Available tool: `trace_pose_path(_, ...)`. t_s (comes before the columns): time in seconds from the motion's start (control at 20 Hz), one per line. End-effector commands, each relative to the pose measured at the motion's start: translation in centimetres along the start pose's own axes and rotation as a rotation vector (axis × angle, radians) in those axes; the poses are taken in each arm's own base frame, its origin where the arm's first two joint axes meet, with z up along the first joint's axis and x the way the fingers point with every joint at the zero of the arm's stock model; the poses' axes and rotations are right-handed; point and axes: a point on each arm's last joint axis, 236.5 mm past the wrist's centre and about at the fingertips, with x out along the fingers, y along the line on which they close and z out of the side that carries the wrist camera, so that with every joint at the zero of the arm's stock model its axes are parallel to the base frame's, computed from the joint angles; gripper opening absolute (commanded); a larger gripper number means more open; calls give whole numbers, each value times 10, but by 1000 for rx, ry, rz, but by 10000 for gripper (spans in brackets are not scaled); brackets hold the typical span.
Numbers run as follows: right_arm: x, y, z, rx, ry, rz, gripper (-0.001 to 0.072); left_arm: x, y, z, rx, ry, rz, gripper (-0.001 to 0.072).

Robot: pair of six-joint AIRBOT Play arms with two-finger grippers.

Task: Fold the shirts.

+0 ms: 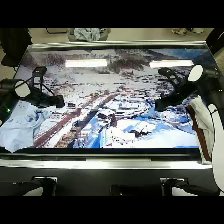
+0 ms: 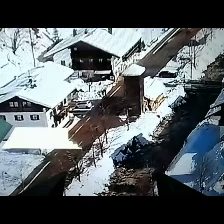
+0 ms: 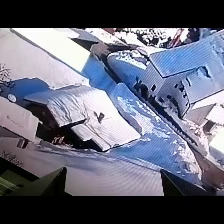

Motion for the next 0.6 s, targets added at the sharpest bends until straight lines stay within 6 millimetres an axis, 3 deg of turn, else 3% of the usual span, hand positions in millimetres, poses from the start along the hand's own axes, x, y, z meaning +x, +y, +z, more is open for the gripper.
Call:
trace_pose_path(0.0,0,-1,2,-3,-9,-5,672,-9,53,-14,-19,62,159,720)
trace_pose_path(0.15,0,0,-1,-9,5,-2,673,-17,121,-47,-274,112,212,720)
trace_pose_path(0.3,0,1,-2,-10,10,2,671,-17,178,-95,-531,104,221,720)
trace_pose_path(0.4,0,1,-2,-13,10,2,672,-7,198,-130,-666,150,207,720)
trace_pose_path(0.55,0,0,-1,-13,5,-1,671,9,221,-140,-765,101,200,720)
